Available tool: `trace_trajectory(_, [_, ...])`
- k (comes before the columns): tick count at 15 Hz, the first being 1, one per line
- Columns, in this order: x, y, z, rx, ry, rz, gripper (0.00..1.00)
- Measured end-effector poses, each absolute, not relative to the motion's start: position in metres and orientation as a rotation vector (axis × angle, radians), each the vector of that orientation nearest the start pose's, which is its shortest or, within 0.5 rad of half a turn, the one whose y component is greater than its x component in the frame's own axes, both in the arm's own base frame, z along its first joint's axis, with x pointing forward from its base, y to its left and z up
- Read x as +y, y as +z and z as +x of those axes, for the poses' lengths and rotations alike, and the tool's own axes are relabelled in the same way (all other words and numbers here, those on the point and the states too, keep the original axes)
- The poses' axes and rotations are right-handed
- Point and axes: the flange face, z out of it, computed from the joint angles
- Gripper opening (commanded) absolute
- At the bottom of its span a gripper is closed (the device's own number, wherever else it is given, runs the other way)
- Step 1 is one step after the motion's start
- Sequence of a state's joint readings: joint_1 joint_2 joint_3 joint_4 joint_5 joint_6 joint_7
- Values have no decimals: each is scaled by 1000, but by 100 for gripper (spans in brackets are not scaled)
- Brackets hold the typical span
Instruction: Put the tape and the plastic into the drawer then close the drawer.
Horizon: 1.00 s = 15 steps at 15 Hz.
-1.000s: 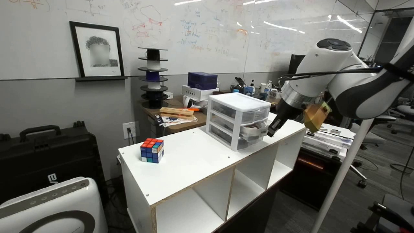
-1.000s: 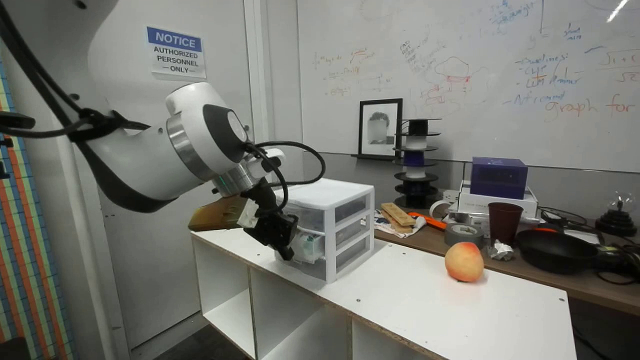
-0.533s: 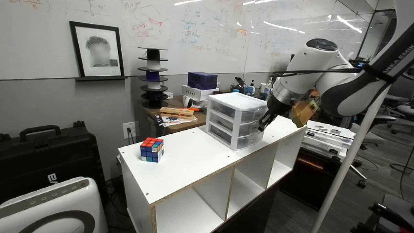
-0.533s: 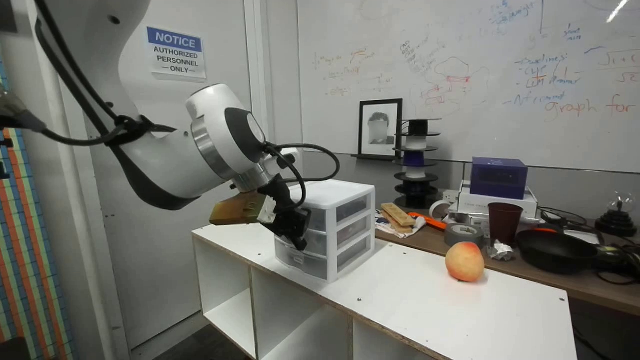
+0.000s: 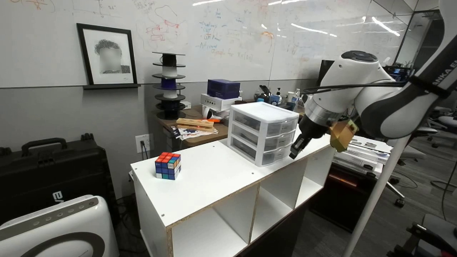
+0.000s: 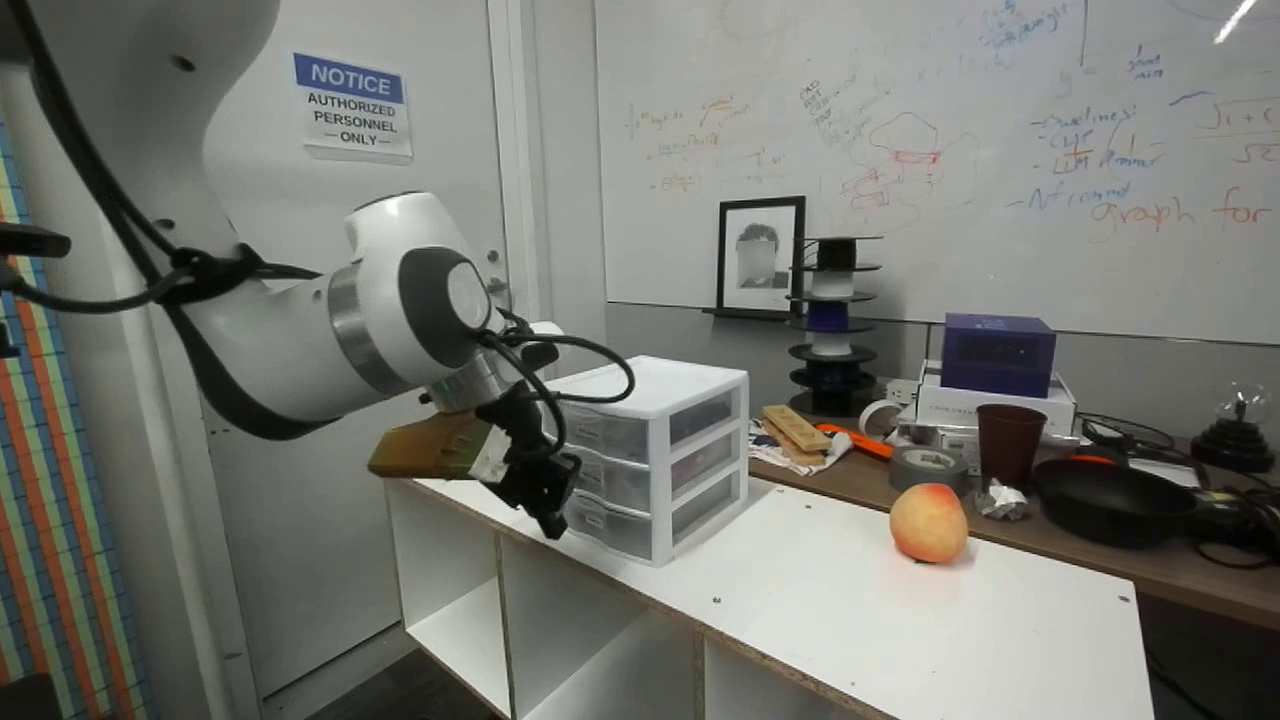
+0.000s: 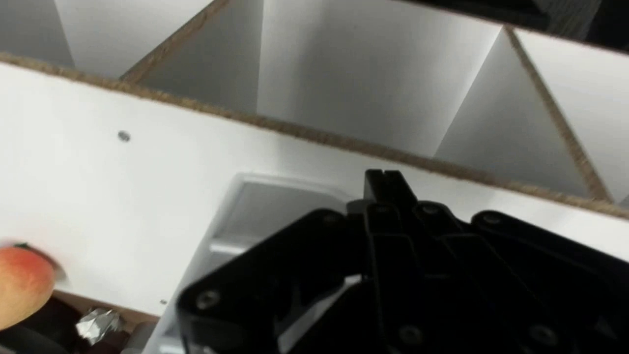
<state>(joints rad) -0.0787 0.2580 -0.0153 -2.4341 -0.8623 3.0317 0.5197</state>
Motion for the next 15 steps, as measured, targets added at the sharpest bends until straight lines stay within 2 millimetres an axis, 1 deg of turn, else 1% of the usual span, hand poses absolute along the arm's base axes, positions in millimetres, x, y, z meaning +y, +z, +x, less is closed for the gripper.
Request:
trace_trajectory(2, [19, 214, 468, -400, -465, -3201, 6])
trace_trajectory(4, [22, 212, 434, -389, -372, -3175, 7])
trace_trajectory(6, [22, 211, 407, -352, -280, -3170, 6])
trace_trajectory(7, [20, 211, 399, -324, -229, -3171, 7])
trace_trajectory(9, [15, 216, 396, -270, -128, -3163, 6])
trace_trajectory(11, [8, 227, 396, -226, -35, -3133, 7])
trace_trajectory(12, [4, 239, 396, -215, 6, -3113, 8])
trace_trajectory(13, [1, 252, 394, -214, 43, -3098, 6])
trace_trajectory(15, [-6, 282, 386, -212, 118, -3081, 6])
